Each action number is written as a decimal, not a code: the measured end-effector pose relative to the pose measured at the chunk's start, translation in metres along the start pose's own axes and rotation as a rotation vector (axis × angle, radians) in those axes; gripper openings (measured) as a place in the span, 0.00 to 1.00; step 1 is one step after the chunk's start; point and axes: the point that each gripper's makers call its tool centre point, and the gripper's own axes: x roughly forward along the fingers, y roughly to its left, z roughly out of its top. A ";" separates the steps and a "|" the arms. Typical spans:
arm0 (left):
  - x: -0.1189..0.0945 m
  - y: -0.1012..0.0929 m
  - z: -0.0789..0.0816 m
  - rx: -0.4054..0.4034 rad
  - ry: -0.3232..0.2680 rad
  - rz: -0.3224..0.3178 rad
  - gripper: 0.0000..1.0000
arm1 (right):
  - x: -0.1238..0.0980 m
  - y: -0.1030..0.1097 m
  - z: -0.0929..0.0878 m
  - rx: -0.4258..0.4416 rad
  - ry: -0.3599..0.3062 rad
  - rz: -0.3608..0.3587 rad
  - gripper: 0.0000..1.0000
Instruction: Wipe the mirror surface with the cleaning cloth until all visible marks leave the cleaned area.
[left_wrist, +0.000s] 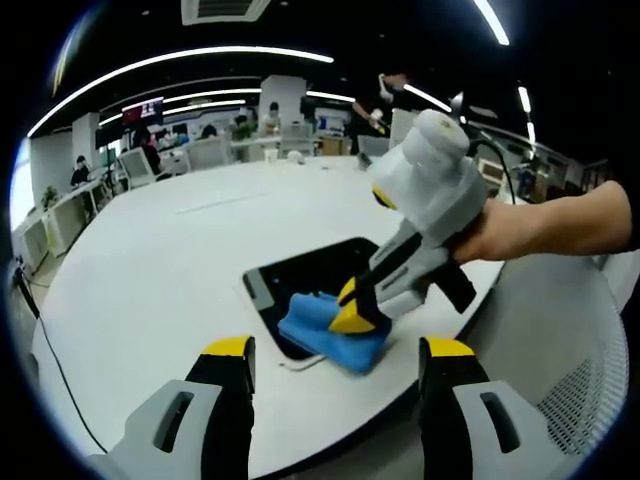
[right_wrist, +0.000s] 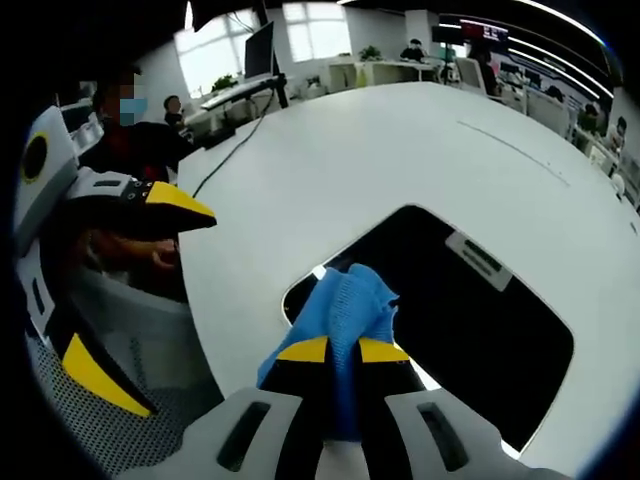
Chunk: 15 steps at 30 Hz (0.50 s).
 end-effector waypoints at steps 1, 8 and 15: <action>0.000 0.000 0.001 0.008 -0.007 0.002 0.65 | 0.000 0.000 -0.001 0.000 -0.001 0.001 0.04; 0.000 0.000 0.001 0.008 -0.006 -0.002 0.65 | -0.001 0.001 -0.002 0.012 -0.010 0.002 0.04; 0.000 0.001 0.000 0.011 0.001 0.003 0.64 | -0.002 0.002 -0.002 0.004 -0.003 0.006 0.04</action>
